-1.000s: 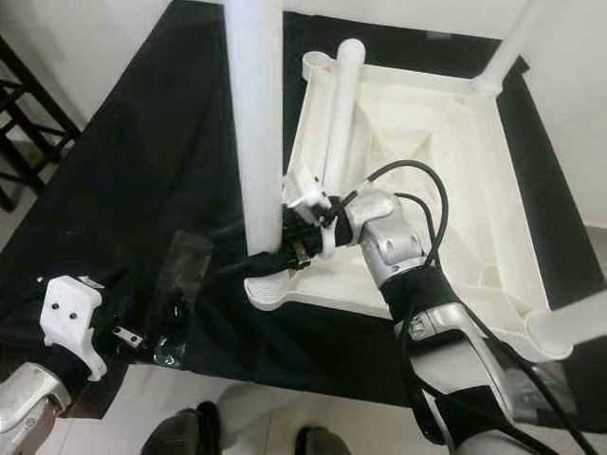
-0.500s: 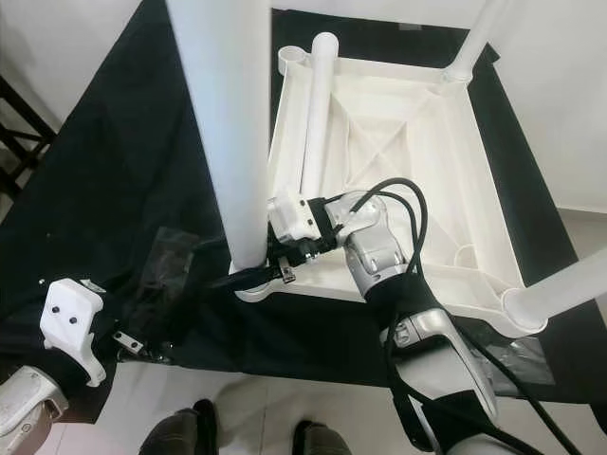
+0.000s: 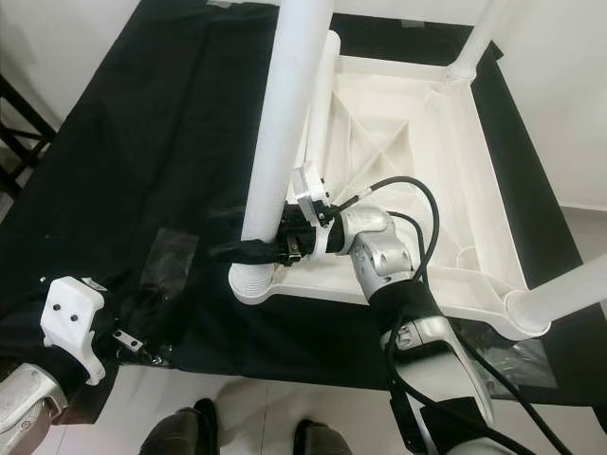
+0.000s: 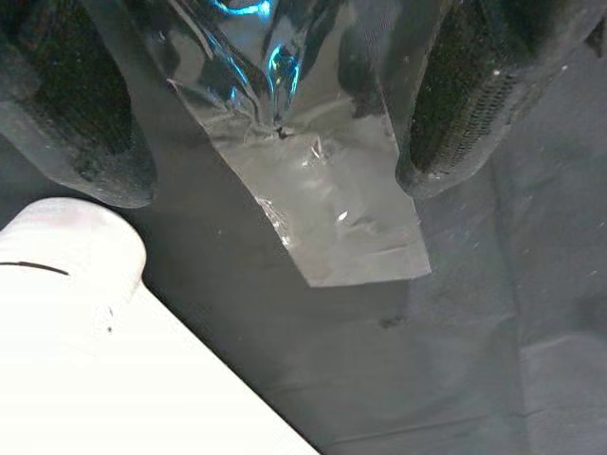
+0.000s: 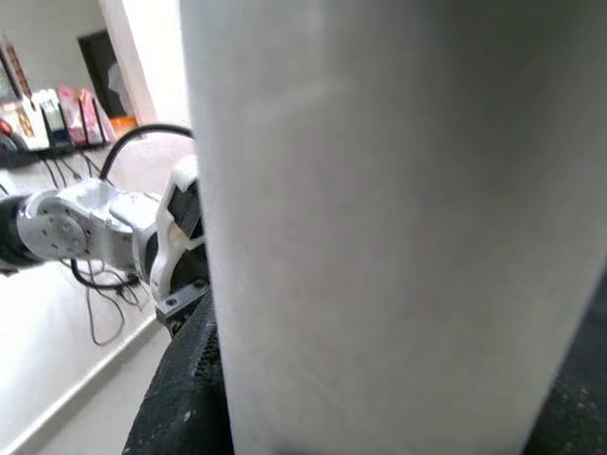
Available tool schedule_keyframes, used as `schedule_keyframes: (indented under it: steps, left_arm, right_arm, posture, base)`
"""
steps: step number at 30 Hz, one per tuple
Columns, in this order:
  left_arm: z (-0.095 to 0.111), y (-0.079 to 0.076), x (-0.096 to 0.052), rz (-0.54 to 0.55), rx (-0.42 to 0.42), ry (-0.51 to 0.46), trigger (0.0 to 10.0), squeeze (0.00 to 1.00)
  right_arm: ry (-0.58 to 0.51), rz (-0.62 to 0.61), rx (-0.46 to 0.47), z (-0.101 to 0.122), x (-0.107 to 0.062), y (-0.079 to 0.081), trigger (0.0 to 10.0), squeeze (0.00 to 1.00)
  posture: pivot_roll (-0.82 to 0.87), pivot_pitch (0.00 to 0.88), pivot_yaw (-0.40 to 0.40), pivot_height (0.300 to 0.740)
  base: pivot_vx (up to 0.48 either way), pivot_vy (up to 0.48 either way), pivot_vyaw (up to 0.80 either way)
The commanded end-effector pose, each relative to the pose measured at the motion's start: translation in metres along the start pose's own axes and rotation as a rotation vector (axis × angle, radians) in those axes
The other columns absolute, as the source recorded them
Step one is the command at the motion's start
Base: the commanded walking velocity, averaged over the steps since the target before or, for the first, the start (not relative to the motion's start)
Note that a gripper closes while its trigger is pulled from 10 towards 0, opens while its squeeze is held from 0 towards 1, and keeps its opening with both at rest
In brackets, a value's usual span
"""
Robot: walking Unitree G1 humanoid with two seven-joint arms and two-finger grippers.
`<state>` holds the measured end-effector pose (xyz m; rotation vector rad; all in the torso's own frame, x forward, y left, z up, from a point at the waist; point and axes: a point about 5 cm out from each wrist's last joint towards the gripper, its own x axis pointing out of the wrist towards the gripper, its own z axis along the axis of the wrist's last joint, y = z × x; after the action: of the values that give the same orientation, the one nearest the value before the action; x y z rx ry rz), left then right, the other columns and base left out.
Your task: Building children table
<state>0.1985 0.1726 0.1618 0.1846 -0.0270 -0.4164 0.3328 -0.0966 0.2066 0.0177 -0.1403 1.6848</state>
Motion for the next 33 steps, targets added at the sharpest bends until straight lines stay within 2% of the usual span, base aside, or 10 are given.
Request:
schedule_keyframes:
  steps: [1,7,9,10,11,17,26,29,30,33]
  left_arm:
    - [-0.001,-0.002,-0.003,-0.013,0.002,0.017,10.0,0.0]
    - [0.0,-0.001,-0.003,-0.007,0.004,0.018,10.0,0.0]
    - [-0.001,-0.001,-0.004,-0.008,0.004,0.02,10.0,0.0]
    - [-0.001,-0.001,-0.004,-0.008,0.004,0.02,10.0,0.0]
    - [-0.001,-0.001,-0.003,-0.009,0.003,0.021,10.0,0.0]
    - [-0.001,-0.002,-0.004,-0.01,0.003,0.02,10.0,0.0]
    - [-0.001,-0.002,-0.004,-0.011,0.002,0.021,10.0,0.0]
    - [-0.001,-0.002,-0.005,-0.01,0.002,0.022,10.0,0.0]
    - [-0.001,-0.002,-0.005,-0.01,0.002,0.022,10.0,0.0]
    - [-0.001,-0.002,-0.005,-0.011,0.002,0.023,10.0,0.0]
  right_arm:
    - [0.15,-0.134,0.188,-0.051,-0.022,0.007,10.0,0.0]
    - [0.271,-0.085,0.078,-0.055,-0.023,0.009,10.0,0.0]
    - [0.389,-0.031,-0.027,-0.055,-0.024,0.01,10.0,0.0]
    - [0.389,-0.031,-0.027,-0.055,-0.024,0.01,10.0,0.0]
    - [0.467,0.007,-0.122,-0.053,-0.024,0.009,10.0,0.0]
    - [0.475,0.028,-0.17,-0.047,-0.02,0.006,10.0,0.0]
    - [0.418,0.002,-0.127,-0.041,-0.019,0.0,10.0,0.0]
    - [0.374,-0.027,-0.085,-0.04,-0.018,-0.002,10.0,0.0]
    - [0.303,-0.061,-0.012,-0.039,-0.018,-0.004,10.0,0.0]
    - [0.239,-0.085,0.054,-0.038,-0.019,-0.005,10.0,0.0]
  posture:
    - [0.18,0.291,-0.053,0.74]
    - [0.19,0.293,-0.052,0.74]
    - [0.19,0.292,-0.052,0.74]
    - [0.19,0.292,-0.052,0.74]
    - [0.19,0.292,-0.054,0.74]
    - [0.19,0.293,-0.053,0.74]
    - [0.19,0.293,-0.054,0.74]
    - [0.2,0.293,-0.054,0.74]
    - [0.19,0.294,-0.053,0.74]
    - [0.19,0.294,-0.052,0.74]
  base:
    - [0.0,0.0,0.0]
    - [0.0,0.0,0.0]
    - [0.0,0.0,0.0]
    - [0.0,0.0,0.0]
    - [0.0,0.0,0.0]
    - [0.0,0.0,0.0]
    - [0.0,0.0,0.0]
    - [0.0,0.0,0.0]
    - [0.0,0.0,0.0]
    - [0.0,0.0,0.0]
